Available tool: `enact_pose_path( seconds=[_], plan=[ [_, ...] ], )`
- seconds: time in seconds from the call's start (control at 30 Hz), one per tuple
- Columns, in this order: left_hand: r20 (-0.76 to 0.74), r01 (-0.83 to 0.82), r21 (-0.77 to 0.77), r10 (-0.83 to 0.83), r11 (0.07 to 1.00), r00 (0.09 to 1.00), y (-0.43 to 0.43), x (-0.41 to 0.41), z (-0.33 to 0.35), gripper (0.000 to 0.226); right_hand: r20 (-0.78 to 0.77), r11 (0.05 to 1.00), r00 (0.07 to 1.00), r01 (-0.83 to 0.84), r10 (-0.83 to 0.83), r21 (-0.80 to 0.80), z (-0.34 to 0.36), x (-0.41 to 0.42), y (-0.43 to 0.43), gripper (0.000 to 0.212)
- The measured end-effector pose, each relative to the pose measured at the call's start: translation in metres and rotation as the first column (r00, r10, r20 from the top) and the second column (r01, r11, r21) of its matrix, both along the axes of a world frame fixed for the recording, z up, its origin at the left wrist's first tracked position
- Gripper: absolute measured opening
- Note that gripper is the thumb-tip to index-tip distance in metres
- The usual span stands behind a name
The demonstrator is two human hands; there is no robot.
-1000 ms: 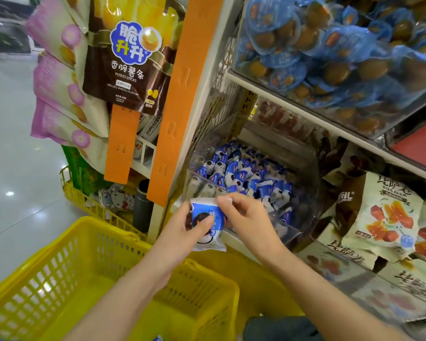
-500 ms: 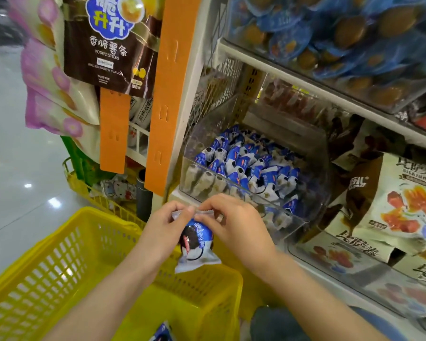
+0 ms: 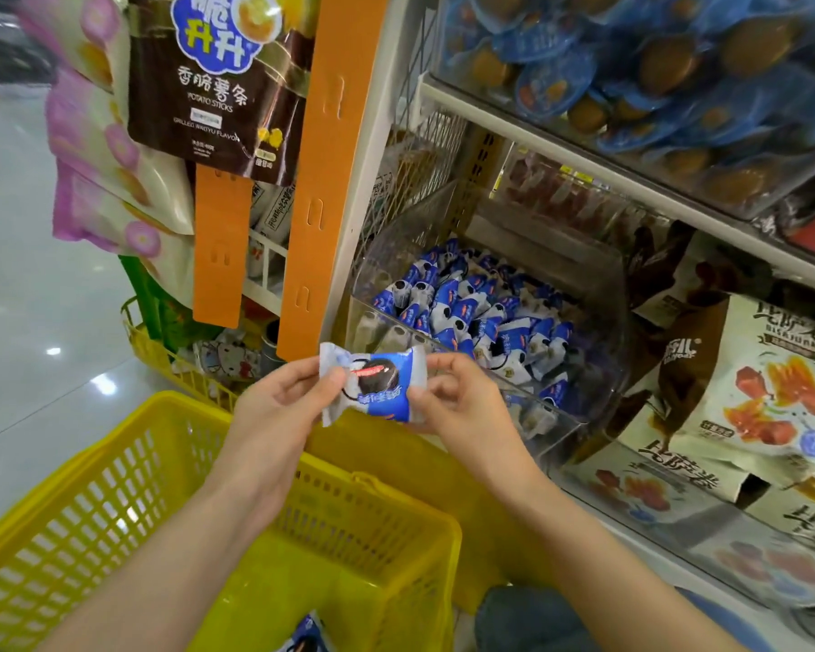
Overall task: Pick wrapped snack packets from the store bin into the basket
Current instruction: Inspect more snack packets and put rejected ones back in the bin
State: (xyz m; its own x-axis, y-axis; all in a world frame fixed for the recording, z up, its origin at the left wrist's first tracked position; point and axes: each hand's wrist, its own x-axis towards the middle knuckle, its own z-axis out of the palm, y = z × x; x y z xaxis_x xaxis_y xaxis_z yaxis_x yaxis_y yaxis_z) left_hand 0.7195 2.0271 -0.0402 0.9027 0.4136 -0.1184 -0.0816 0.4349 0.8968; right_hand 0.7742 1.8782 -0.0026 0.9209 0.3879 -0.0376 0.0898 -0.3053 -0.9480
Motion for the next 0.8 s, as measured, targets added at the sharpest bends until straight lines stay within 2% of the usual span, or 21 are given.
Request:
enact_pose_path(
  seconds=[0.07, 0.17, 0.2, 0.27, 0.3, 0.37, 0.47, 0.57, 0.67, 0.8],
  plan=[
    [0.009, -0.042, 0.072, 0.042, 0.996, 0.999, 0.001, -0.001, 0.000, 0.012, -0.042, 0.989, 0.993, -0.111, 0.107, -0.102, -0.001, -0.003, 0.000, 0.019],
    [0.042, -0.037, 0.153, 0.031, 0.987, 0.999, -0.001, -0.005, 0.004, 0.011, -0.101, 0.965, 0.980, -0.187, 0.171, -0.185, -0.005, -0.008, 0.003, 0.024],
    [0.056, -0.046, 0.202, 0.035, 0.978, 0.998, -0.001, -0.006, 0.005, 0.011, -0.071, 0.958, 0.981, -0.191, 0.180, -0.214, -0.006, -0.009, 0.003, 0.031],
    [0.070, -0.066, 0.399, 0.041, 0.915, 0.997, 0.000, -0.007, 0.005, 0.017, 0.061, 0.943, 0.976, -0.184, 0.209, -0.277, -0.008, -0.009, 0.004, 0.045],
    [0.066, -0.057, 0.501, 0.027, 0.864, 0.997, 0.001, -0.007, 0.004, 0.022, 0.127, 0.943, 0.965, -0.186, 0.228, -0.277, -0.008, -0.009, 0.005, 0.046],
    [0.055, -0.013, 0.601, -0.025, 0.799, 0.998, -0.001, -0.008, 0.003, 0.024, 0.193, 0.956, 0.952, -0.191, 0.235, -0.222, -0.008, -0.011, 0.006, 0.031],
    [0.036, 0.033, 0.576, -0.067, 0.817, 0.997, -0.005, -0.007, -0.001, 0.017, 0.230, 0.975, 0.955, -0.151, 0.187, -0.165, -0.007, -0.011, 0.007, 0.004],
    [0.007, 0.043, 0.464, -0.052, 0.885, 0.999, -0.006, -0.006, -0.003, 0.013, 0.194, 0.986, 0.973, -0.102, 0.127, -0.136, -0.007, -0.007, 0.006, 0.014],
    [0.002, 0.041, 0.548, -0.050, 0.836, 0.999, -0.004, -0.007, -0.004, 0.018, 0.153, 0.986, 0.980, -0.113, 0.131, -0.121, -0.009, -0.008, 0.007, 0.014],
    [-0.034, 0.062, 0.631, -0.052, 0.773, 0.998, -0.004, -0.009, -0.005, 0.016, 0.348, 0.960, 0.916, -0.110, 0.198, -0.257, -0.012, -0.011, 0.008, 0.011]
  ],
)
